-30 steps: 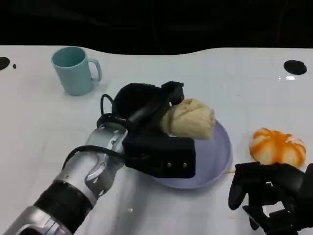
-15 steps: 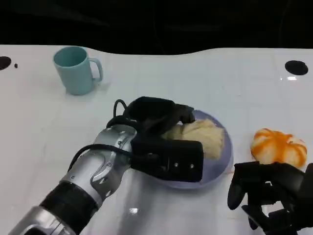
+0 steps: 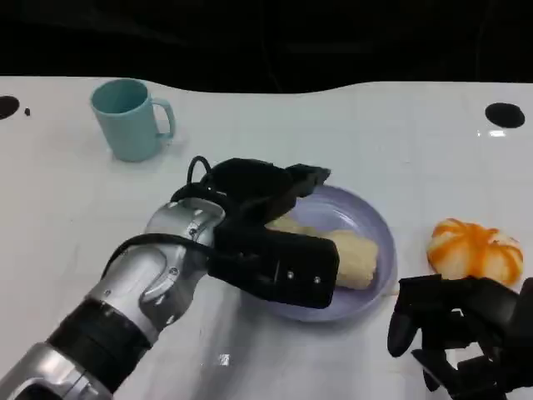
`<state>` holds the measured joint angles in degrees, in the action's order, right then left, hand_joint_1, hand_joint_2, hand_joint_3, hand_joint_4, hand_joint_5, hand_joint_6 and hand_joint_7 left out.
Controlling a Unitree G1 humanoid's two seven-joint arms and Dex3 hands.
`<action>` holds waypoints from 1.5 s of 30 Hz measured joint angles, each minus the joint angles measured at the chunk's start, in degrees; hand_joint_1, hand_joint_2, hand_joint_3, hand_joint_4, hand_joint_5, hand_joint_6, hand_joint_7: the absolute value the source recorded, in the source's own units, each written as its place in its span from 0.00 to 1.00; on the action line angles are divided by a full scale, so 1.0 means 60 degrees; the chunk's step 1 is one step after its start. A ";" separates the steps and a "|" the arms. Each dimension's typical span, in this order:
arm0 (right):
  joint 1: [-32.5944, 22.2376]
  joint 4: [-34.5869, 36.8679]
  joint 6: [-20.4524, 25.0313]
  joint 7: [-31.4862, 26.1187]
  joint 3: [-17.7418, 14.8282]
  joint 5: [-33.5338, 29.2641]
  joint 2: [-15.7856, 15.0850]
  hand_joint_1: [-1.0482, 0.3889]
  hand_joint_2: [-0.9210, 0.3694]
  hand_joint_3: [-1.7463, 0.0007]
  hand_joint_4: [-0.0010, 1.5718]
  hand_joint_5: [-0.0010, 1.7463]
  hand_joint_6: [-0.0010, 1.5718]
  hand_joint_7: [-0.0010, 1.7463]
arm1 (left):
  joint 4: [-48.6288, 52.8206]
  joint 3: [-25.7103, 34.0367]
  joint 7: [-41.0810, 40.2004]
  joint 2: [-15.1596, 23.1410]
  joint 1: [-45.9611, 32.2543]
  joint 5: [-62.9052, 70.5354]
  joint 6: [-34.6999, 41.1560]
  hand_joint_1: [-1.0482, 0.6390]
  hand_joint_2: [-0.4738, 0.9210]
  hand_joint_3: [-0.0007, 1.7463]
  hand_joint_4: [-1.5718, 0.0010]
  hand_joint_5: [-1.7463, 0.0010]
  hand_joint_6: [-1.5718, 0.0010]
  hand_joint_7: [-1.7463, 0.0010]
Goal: Grasp the towel on the left side of the plate with the left hand and place it into the plate.
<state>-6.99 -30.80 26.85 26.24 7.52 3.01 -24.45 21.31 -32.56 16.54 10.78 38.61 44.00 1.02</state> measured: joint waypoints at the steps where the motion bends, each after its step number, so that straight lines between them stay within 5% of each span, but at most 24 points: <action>1: 0.0001 0.0000 0.0000 0.0000 0.0000 0.0000 0.0000 0.77 0.24 0.40 0.43 0.98 0.42 0.82 | -0.0138 0.0095 0.0009 0.0049 -0.0024 -0.0035 0.0000 0.06 1.00 0.09 0.89 0.89 0.94 0.99; 13: 0.0008 0.0004 -0.0006 0.0014 -0.0011 0.0000 -0.0010 0.77 0.24 0.40 0.43 0.97 0.42 0.82 | -0.2225 0.1233 0.0453 0.0987 -0.1243 -0.1259 -0.0086 0.16 1.00 0.17 0.73 0.80 0.87 0.97; 22: 0.0011 0.0009 -0.0016 0.0022 -0.0009 0.0001 -0.0010 0.78 0.24 0.40 0.44 0.98 0.42 0.83 | -0.3530 0.3048 0.1335 0.0983 -0.2802 -0.4645 0.0158 0.42 1.00 0.15 0.52 0.69 0.61 0.89; 28: 0.0012 0.0002 -0.0009 0.0038 -0.0020 0.0005 -0.0019 0.77 0.24 0.40 0.44 0.97 0.42 0.82 | -0.4906 0.4188 0.1706 0.0644 -0.3975 -0.6939 0.1845 0.48 1.00 0.18 0.48 0.55 0.45 0.87; 32: 0.0011 -0.0003 -0.0009 0.0063 -0.0027 0.0018 -0.0026 0.77 0.24 0.40 0.44 0.96 0.42 0.82 | -0.5927 0.4750 0.1725 0.0672 -0.4712 -0.7803 0.2856 0.53 0.86 0.41 0.49 0.39 0.35 0.86; 34: 0.0008 -0.0004 -0.0008 0.0073 -0.0029 0.0021 -0.0030 0.77 0.25 0.40 0.44 0.96 0.42 0.82 | -0.6463 0.5024 0.1706 0.0617 -0.5069 -0.8381 0.3730 0.56 0.74 0.62 0.48 0.30 0.32 0.80; 37: 0.0012 -0.0006 -0.0006 0.0083 -0.0031 0.0023 -0.0038 0.77 0.24 0.40 0.44 0.96 0.42 0.82 | -0.7396 0.5522 0.1423 0.0356 -0.5473 -0.9384 0.5445 0.56 0.68 0.72 0.49 0.19 0.39 0.58; 39: 0.0014 -0.0008 0.0011 0.0085 -0.0031 0.0023 -0.0044 0.78 0.24 0.40 0.44 0.97 0.42 0.82 | -0.7959 0.5801 0.1213 0.0260 -0.5652 -0.9977 0.6476 0.56 0.68 0.74 0.49 0.10 0.43 0.41; 45: 0.0021 -0.0006 0.0046 0.0085 -0.0032 0.0037 -0.0045 0.78 0.25 0.39 0.44 0.97 0.43 0.82 | -0.9156 0.6634 0.0599 0.0005 -0.6207 -1.1430 0.8422 0.54 0.76 0.68 0.49 0.03 0.47 0.24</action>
<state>-6.87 -30.83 27.13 26.75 7.33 3.23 -24.72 -33.63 7.25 20.13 10.82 1.36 -24.58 51.55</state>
